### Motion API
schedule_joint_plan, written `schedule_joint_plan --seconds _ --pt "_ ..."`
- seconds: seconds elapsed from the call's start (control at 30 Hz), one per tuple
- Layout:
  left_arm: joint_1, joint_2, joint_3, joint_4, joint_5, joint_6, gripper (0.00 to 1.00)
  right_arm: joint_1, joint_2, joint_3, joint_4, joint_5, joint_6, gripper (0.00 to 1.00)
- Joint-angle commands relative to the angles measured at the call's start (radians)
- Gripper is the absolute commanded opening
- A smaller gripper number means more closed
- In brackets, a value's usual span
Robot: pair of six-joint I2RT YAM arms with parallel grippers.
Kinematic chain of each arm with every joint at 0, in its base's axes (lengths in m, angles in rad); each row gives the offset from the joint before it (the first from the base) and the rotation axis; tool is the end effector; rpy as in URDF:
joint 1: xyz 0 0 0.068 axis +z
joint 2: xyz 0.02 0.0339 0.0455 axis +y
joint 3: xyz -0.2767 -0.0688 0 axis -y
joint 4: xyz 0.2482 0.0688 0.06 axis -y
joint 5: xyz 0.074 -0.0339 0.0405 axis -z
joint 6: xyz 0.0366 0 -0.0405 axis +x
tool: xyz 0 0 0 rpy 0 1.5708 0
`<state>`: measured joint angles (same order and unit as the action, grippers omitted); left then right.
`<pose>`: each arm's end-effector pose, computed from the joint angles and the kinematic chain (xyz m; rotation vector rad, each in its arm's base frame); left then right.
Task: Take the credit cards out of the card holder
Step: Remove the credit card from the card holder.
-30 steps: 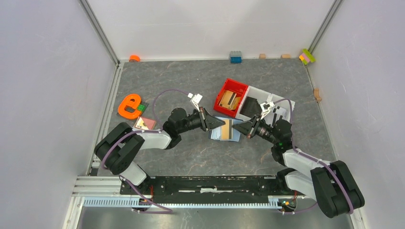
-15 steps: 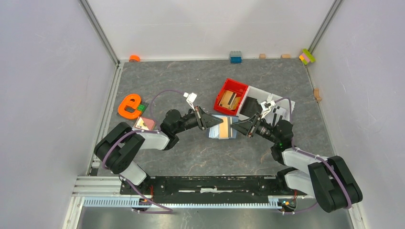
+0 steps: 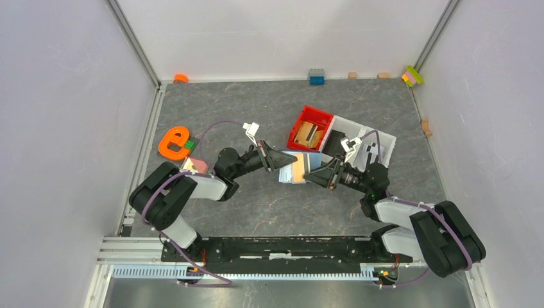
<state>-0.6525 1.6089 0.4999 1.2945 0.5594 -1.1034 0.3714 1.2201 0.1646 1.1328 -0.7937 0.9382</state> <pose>0.2250 -0.1964 0.2139 0.1821 1.6833 -1.7771 0.1758 0.0965 0.1947 -0.2485 1.7409 1.5866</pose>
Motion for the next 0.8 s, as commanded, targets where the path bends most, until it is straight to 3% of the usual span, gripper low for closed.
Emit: schedule_joint_plan --seconds 0.0,0.23,0.77 --pt "0.008 -0.013 -0.006 0.112 0.019 -0.051 0.02 -0.002 -0.036 0.018 0.007 0.010 -0.024 0.37" --pt "0.014 -0.017 -0.006 0.121 0.030 -0.060 0.02 -0.023 -0.117 0.019 -0.148 0.076 -0.107 0.33" --pt "0.014 -0.024 -0.008 0.122 0.034 -0.061 0.02 -0.055 -0.094 0.002 -0.101 0.059 -0.066 0.21"
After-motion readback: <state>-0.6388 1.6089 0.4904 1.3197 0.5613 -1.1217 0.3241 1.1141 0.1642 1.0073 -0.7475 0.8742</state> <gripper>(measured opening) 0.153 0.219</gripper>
